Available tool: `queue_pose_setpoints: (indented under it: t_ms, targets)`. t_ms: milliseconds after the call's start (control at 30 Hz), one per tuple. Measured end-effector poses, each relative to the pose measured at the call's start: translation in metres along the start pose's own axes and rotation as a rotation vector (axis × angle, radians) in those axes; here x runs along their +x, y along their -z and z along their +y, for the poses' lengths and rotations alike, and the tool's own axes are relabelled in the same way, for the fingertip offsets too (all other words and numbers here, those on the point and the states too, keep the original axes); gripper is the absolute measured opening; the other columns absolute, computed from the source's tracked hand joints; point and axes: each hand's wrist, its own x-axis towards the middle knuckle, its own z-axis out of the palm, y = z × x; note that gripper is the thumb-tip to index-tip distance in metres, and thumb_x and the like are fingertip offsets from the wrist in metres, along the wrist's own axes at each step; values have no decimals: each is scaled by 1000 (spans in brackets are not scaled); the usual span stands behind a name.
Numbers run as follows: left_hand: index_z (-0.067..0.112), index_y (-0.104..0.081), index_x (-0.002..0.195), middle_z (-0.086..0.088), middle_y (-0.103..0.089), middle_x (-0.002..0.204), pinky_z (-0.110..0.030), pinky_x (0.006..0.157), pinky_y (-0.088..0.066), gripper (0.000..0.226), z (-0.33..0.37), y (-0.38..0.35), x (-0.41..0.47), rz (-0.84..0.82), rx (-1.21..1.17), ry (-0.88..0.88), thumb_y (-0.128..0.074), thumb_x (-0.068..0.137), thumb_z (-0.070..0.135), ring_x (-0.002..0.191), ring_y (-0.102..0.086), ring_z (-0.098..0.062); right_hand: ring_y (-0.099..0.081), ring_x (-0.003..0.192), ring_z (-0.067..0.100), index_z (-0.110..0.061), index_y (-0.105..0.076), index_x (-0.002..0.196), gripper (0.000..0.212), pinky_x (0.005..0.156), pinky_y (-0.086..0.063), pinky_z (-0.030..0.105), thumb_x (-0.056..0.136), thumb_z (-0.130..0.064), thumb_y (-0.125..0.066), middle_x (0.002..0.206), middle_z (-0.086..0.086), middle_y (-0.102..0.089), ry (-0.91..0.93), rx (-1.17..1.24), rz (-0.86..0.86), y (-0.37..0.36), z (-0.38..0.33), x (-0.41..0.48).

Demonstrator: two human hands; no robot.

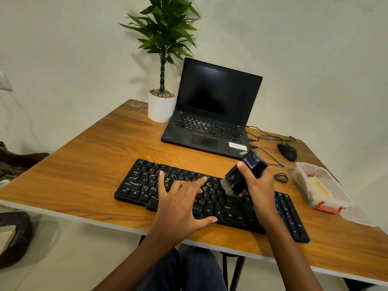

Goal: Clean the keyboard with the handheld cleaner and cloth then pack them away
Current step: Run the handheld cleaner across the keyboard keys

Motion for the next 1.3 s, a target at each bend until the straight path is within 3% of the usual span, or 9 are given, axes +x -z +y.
queue_pose_setpoints:
  t_ms: [200, 400, 500, 633, 767, 900, 967, 1067, 1300]
  targets:
    - [26, -72, 98, 10, -68, 106, -66, 108, 2, 76, 3, -1, 1, -85, 194, -1, -36, 67, 84, 112, -59, -17, -65, 65, 16, -13, -56, 92, 22, 41, -48, 24, 78, -21, -71, 87, 11, -66, -77, -236, -270, -2, 4, 1]
    - [25, -72, 99, 9, -68, 107, -67, 107, -2, 78, 4, -1, 0, -108, 197, 21, -33, 68, 85, 111, -60, -19, -64, 69, 23, -28, -46, 82, 25, 42, -48, 28, 77, -25, -71, 83, 5, -60, 60, -375, -242, -15, 5, 5]
    - [25, -72, 100, 8, -68, 108, -67, 107, -2, 79, 3, -1, 1, -131, 192, 28, -31, 69, 85, 112, -60, -19, -62, 62, 15, -21, -48, 88, 25, 38, -46, 24, 78, -29, -70, 87, 8, -61, 6, -396, -368, -18, 2, 8]
    - [24, -72, 102, 7, -67, 111, -66, 108, -2, 79, 2, -3, 0, -157, 190, 11, -30, 72, 84, 115, -58, -19, -67, 65, 17, -20, -43, 95, 30, 43, -53, 35, 82, -33, -66, 85, 7, -62, 116, -469, -265, -18, 3, 17]
    - [23, -72, 102, 6, -68, 111, -66, 107, -3, 80, 1, -4, 1, -165, 187, 15, -29, 73, 84, 115, -58, -20, -65, 58, 17, -7, -51, 97, 33, 37, -47, 25, 82, -32, -67, 90, 14, -66, 6, -331, -500, -17, 4, 12]
    - [24, -72, 102, 7, -67, 112, -66, 108, -2, 81, 1, -4, 0, -182, 192, 15, -25, 74, 84, 115, -58, -20, -66, 74, 19, -27, -42, 94, 30, 48, -55, 34, 81, -35, -67, 85, 1, -59, 144, -437, -289, -19, 4, 20]
    - [25, -72, 103, 7, -67, 112, -65, 108, -1, 82, 1, -4, 0, -186, 188, 22, -24, 74, 84, 115, -58, -19, -66, 71, 19, -31, -43, 90, 28, 44, -52, 28, 80, -35, -68, 86, 3, -60, 113, -405, -356, -20, 3, 18]
    - [25, -72, 103, 7, -67, 112, -65, 108, -1, 83, 1, -4, 1, -180, 183, 28, -22, 75, 84, 114, -59, -18, -67, 65, 24, -15, -51, 92, 30, 38, -47, 24, 79, -36, -69, 87, 10, -65, -3, -366, -530, -18, 0, 20]
    - [24, -73, 100, 7, -68, 110, -67, 106, -7, 78, 0, -6, 0, -128, 198, -2, -31, 72, 83, 111, -60, -19, -60, 46, 7, -12, -48, 99, 35, 37, -46, 23, 81, -35, -68, 89, 14, -64, 12, -353, -397, -20, 4, 29]
